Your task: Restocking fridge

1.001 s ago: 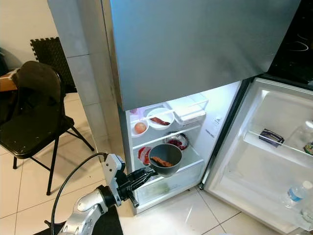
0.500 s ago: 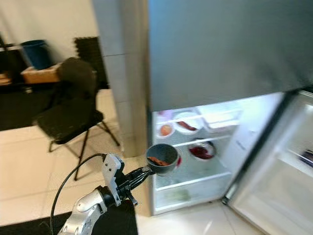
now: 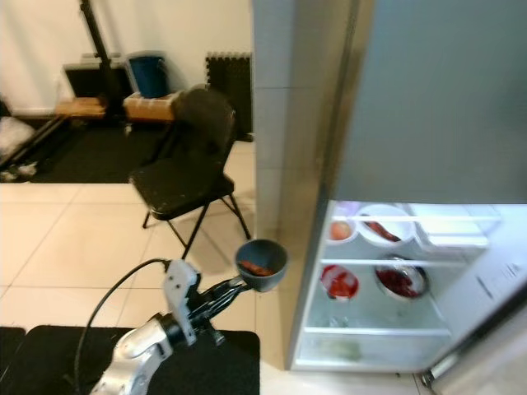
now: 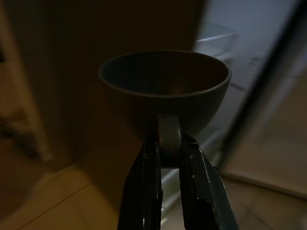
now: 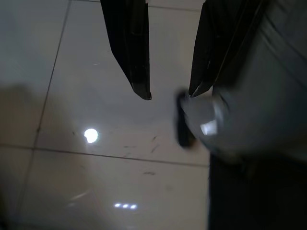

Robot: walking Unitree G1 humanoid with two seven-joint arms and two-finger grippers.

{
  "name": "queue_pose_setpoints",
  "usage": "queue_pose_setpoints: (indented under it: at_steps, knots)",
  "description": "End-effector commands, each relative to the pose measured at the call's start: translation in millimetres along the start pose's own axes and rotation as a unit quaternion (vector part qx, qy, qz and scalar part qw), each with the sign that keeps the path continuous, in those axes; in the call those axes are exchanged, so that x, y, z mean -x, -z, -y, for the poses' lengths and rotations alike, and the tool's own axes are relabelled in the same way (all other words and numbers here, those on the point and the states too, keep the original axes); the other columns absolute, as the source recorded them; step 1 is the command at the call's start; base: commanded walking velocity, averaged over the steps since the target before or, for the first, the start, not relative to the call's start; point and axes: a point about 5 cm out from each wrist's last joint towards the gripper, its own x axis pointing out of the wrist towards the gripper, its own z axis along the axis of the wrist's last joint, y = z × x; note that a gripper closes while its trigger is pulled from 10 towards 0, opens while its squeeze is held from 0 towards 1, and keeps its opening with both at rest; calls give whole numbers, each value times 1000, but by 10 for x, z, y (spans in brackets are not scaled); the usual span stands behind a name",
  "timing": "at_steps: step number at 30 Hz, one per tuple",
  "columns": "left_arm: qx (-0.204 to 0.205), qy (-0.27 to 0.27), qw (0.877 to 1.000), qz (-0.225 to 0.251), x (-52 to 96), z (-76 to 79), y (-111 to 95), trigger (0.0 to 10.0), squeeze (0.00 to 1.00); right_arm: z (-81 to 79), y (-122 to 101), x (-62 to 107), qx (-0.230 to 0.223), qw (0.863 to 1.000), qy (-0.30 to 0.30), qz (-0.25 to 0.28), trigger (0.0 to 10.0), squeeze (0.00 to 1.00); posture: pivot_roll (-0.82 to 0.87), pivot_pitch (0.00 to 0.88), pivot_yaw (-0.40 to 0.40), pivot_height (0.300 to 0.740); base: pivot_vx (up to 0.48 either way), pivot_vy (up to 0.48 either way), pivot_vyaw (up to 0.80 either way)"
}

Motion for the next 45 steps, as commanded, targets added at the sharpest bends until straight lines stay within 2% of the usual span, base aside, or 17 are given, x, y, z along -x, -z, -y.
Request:
queue_pose_setpoints:
  at_steps: [1, 8, 20, 45]
  knots:
    - [10, 5, 1000, -1, 7, 12, 18, 10000, 0, 59, -40, 2, 3, 1000, 19, 2, 10000, 0, 0, 0, -10, 740, 0, 0, 0]
    - [14, 9, 1000, 2, -7, 11, 6, 10000, 0, 94, -52, 6, -5, 1000, 29, 3, 10000, 0, 0, 0, -11, 740, 0, 0, 0]
    - [19, 38, 999, 5, -54, 90, 3, 10000, 0, 30, -77, -12, -1, 1000, 22, 3, 10000, 0, -4, 0, -5, 740, 0, -257, 0]
    - [29, 75, 997, 6, -56, 155, -9, 10000, 0, 31, -60, -12, -2, 1000, 29, -2, 10000, 0, -5, 0, 0, 740, 0, -296, 0]
